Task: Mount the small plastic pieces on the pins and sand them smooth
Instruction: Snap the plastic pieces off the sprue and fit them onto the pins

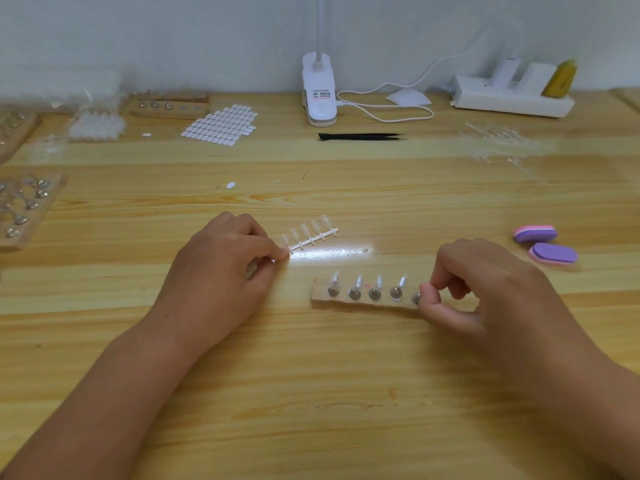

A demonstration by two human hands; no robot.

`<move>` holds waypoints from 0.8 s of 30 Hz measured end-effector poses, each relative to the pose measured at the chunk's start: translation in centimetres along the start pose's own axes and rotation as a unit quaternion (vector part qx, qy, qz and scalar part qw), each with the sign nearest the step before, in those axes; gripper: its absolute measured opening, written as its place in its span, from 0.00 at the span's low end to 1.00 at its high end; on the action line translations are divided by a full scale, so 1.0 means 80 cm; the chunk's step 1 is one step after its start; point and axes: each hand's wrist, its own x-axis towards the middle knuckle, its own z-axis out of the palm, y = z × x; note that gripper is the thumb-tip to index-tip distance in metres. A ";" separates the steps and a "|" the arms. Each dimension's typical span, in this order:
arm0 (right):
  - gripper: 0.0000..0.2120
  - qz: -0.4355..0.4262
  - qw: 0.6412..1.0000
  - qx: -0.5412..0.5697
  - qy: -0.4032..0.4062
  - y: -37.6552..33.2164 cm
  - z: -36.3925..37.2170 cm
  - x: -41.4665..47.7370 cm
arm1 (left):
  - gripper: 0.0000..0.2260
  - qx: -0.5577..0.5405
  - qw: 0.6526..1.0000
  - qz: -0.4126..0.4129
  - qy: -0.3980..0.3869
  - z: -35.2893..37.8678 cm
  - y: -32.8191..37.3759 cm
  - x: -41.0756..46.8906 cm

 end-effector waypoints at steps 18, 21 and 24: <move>0.10 0.022 0.999 -0.038 -0.019 -0.016 -0.001 0.005 | 0.04 0.003 1.000 0.006 0.006 0.001 0.000 -0.001; 0.10 0.073 0.996 0.024 -0.041 -0.007 -0.002 0.003 | 0.03 -0.001 1.000 0.003 0.006 0.000 0.001 -0.001; 0.09 0.110 0.986 0.115 -0.038 0.003 -0.007 0.003 | 0.04 -0.003 1.000 -0.002 0.004 -0.001 0.002 -0.001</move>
